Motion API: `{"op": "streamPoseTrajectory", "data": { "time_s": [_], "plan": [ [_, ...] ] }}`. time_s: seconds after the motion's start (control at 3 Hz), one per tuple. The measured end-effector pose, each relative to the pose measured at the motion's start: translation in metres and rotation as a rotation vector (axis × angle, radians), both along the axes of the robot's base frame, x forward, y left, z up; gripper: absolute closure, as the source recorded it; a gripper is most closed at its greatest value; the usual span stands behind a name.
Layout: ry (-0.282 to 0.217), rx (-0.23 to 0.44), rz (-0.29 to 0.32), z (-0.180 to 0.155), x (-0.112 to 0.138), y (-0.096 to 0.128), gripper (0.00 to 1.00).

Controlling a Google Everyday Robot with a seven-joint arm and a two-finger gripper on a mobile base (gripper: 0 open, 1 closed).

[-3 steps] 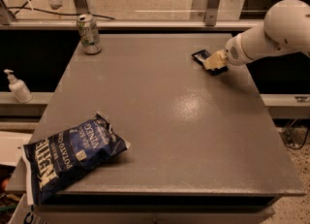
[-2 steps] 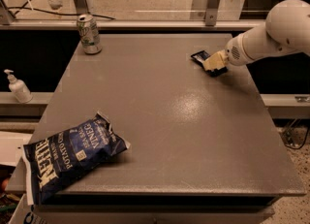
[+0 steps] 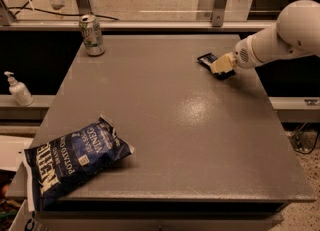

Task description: Move rxbar blueberry near blue chip bag

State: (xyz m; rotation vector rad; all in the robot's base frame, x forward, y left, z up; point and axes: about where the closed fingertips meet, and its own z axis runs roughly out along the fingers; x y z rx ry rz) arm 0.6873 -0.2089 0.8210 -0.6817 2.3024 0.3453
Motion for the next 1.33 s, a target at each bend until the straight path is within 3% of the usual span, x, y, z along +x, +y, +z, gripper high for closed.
{"op": "streamPoseTrajectory", "data": {
  "time_s": [0.33,0.67,1.0,1.33],
  "plan": [
    [0.008,0.079,0.074,0.016,-0.016,0.014,1.00],
    [-0.024,0.173,0.212,0.054,-0.039,0.036,1.00],
    [-0.034,0.206,0.339,0.079,-0.071,0.053,1.00],
    [-0.006,0.189,0.428,0.094,-0.109,0.059,1.00]
  ]
}}
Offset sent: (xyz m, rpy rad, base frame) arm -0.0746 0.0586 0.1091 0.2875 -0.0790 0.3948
